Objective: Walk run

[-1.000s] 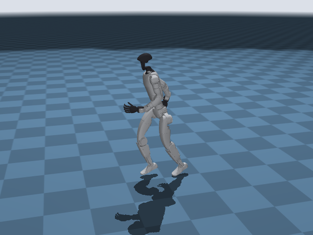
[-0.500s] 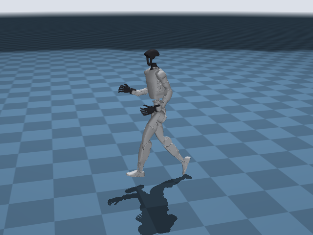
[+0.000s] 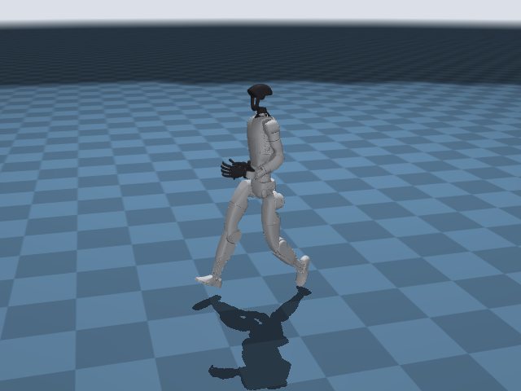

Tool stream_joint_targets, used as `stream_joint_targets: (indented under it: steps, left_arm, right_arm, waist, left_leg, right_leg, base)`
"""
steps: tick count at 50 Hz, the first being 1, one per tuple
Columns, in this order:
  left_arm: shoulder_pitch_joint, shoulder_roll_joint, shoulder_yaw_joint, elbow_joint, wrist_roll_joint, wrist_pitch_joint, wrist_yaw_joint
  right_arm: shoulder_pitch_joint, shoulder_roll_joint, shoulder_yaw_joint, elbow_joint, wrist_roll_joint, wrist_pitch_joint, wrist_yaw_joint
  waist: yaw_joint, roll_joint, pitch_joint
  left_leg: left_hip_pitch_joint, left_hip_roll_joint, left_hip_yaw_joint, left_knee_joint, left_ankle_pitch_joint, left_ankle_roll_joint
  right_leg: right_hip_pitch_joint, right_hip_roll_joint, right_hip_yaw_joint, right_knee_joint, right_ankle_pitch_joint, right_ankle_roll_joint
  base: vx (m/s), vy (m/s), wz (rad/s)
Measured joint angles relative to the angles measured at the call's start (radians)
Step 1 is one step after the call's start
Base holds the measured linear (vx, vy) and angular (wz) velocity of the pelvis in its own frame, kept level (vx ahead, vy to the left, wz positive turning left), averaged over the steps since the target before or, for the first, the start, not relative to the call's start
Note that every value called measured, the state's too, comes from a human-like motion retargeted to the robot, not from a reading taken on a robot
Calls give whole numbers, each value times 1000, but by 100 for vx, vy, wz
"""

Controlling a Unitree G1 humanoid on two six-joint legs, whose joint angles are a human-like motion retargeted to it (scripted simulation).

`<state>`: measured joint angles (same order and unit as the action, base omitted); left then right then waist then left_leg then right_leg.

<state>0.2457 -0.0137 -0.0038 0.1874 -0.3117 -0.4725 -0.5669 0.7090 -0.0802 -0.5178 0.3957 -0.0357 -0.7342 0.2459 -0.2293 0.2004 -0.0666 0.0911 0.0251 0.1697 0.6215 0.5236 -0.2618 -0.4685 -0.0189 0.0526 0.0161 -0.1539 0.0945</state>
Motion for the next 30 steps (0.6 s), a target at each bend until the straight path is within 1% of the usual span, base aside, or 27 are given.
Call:
stream_joint_targets:
  steps: [1, 2, 3, 4, 5, 6, 7, 8, 10, 12, 13, 15, 17, 18, 20, 21, 22, 23, 24, 25, 26, 27, 28, 30]
  left_arm:
    - [4, -9, 3, -12, -5, 6, -12]
    - [8, -17, 7, -25, -13, 11, -24]
    - [10, -22, 13, -36, -26, 17, -34]
    - [28, -29, 44, -40, -29, 15, -53]
    - [54, -38, 87, -41, -27, 9, -76]
    - [88, -46, 84, 12, -15, -8, -108]
    - [114, -59, 78, 63, -9, -18, -120]
    - [122, -83, 67, 107, -16, -16, -92]
    - [144, -94, 45, 152, -28, -27, -67]
    - [174, -80, 25, 172, 3, -37, -81]
    - [180, -74, 32, 179, 19, -33, -86]
    - [183, -54, 53, 192, 43, -29, -84]
    - [167, -24, 78, 200, 52, -32, -77]
    - [158, -13, 89, 198, 54, -31, -73]
    - [128, 9, 97, 186, 51, -26, -64]
    - [115, 19, 98, 171, 46, -26, -59]
    - [103, 28, 96, 152, 41, -25, -53]
    - [93, 33, 88, 129, 32, -24, -46]
    - [91, 39, 81, 103, 24, -25, -42]
    - [93, 45, 76, 77, 17, -28, -40]
    - [96, 31, 78, 93, 6, -35, -62]
    - [89, 9, 97, 111, -7, -35, -82]
    - [66, -27, 146, 130, -25, -22, -98]
    - [59, -83, 149, 147, -28, -33, -58]
  right_arm:
    - [-37, 8, -2, -38, -14, 8, -29]
    - [-78, 15, -3, -75, -31, 17, -60]
    - [-126, 22, 1, -111, -54, 25, -92]
    - [-165, 27, 37, -139, -73, 28, -127]
    - [-199, 30, 90, -161, -89, 28, -163]
    - [-241, 51, 102, -151, -93, 26, -227]
    - [-289, 65, 113, -142, -73, 23, -267]
    - [-347, 65, 121, -135, -10, 20, -259]
    - [-450, 51, 229, -154, 132, 25, -228]
    - [-493, 31, 298, -205, 223, 20, -196]
    - [-500, 7, 314, -230, 239, 21, -170]
    - [-498, -45, 347, -276, 216, 39, -113]
    - [-493, -85, 373, -320, 139, 85, -56]
    - [-491, -101, 383, -341, 99, 108, -28]
    - [-496, -123, 394, -379, 35, 137, 8]
    - [-503, -131, 403, -390, 20, 140, 5]
    - [-511, -140, 412, -398, 8, 140, -1]
    - [-520, -152, 423, -400, 2, 137, -12]
    - [-519, -155, 434, -395, -4, 127, -14]
    - [-513, -153, 446, -388, -11, 114, -12]
    - [-470, -137, 425, -353, -21, 82, 15]
    - [-441, -121, 419, -316, -25, 61, 36]
    - [-437, -104, 446, -274, -18, 65, 45]
    - [-416, -85, 474, -210, 18, 75, 92]
  waist:
    - [-7, -9, 17]
    - [-23, -32, 34]
    - [-57, -83, 53]
    - [-31, -109, 50]
    - [23, -124, 37]
    - [13, -82, 35]
    - [17, -56, 23]
    - [50, -63, -5]
    - [174, -104, -50]
    - [201, -108, -43]
    - [228, -123, -43]
    - [299, -155, -47]
    - [361, -177, -47]
    - [383, -192, -40]
    - [387, -202, -39]
    - [411, -180, -33]
    - [432, -170, -24]
    - [445, -184, -10]
    - [407, -184, -19]
    - [344, -177, -39]
    - [381, -153, -55]
    - [400, -134, -64]
    - [383, -123, -61]
    - [390, -65, -89]
  left_leg:
    - [10, -1, -42, 54, 0, 0]
    - [25, -8, -76, 100, 0, 9]
    - [52, -26, -97, 128, 0, 37]
    - [53, -35, -47, 163, -20, 84]
    - [41, -39, 39, 201, -51, 139]
    - [-22, 62, -1, 357, -187, 201]
    - [-97, 117, -31, 474, -311, 256]
    - [-194, 81, -42, 513, -412, 298]
    - [-342, 12, 45, 442, -570, 362]
    - [-467, -7, 41, 284, -633, 407]
    - [-514, -21, 67, 173, -653, 425]
    - [-571, -70, 87, -111, -658, 421]
    - [-573, -135, 56, -392, -660, 408]
    - [-570, -138, 85, -490, -639, 400]
    - [-571, -105, 178, -602, -638, 353]
    - [-569, -50, 212, -596, -608, 307]
    - [-568, -4, 236, -565, -557, 325]
    - [-570, 21, 241, -485, -465, 474]
    - [-580, 13, 186, -362, -522, 524]
    - [-594, -13, 100, -218, -653, 524]
    - [-630, -52, -67, -118, -685, 524]
    - [-651, -62, -144, -27, -725, 524]
    - [-641, -11, -42, 47, -782, 524]
    - [-522, 51, 72, 15, -844, 524]
  right_leg:
    - [5, 4, -15, 25, -11, -38]
    - [16, -1, -16, 58, 48, -56]
    - [42, -24, 9, 109, 246, -33]
    - [57, 44, 77, 185, 260, -133]
    - [66, 158, 165, 274, 182, -295]
    - [61, 115, 65, 389, 111, -245]
    - [74, 89, -2, 462, 52, -217]
    - [123, 95, -4, 450, 17, -233]
    - [220, 106, 49, 390, 8, -280]
    - [295, 124, 53, 343, 85, -237]
    - [344, 108, 8, 298, 157, -210]
    - [449, 70, -114, 210, 325, -141]
    - [558, 112, -90, 148, 460, -25]
    - [604, 110, -105, 136, 514, 51]
    - [663, 123, -191, 140, 594, 167]
    - [677, 177, -156, 189, 635, 167]
    - [684, 222, -115, 258, 665, 167]
    - [676, 244, -64, 369, 674, 167]
    - [655, 287, -62, 436, 671, 157]
    - [629, 341, -86, 483, 661, 142]
    - [588, 371, -75, 616, 587, 107]
    - [537, 374, -55, 743, 513, 68]
    - [466, 323, -17, 859, 439, 20]
    - [349, 293, 52, 906, 332, -93]
  base:
    - [229, -88, 42]
    - [225, -112, 119]
    - [198, -111, 44]
    - [185, -110, -105]
    - [215, -92, -67]
    - [234, -72, 53]
    - [238, -45, 147]
    - [194, -29, -17]
    - [144, -4, -129]
    - [172, -3, 52]
    - [157, -12, 67]
    - [132, -23, 16]
    - [153, -39, 4]
    - [167, -47, 44]
    - [132, -55, 79]
    - [151, -63, 34]
    - [182, -75, -10]
    - [180, -97, 69]
    - [190, -124, 180]
    - [205, -48, 152]
    - [202, 25, 51]
    - [189, 80, -96]
    - [155, 55, -94]
    - [102, 57, -35]
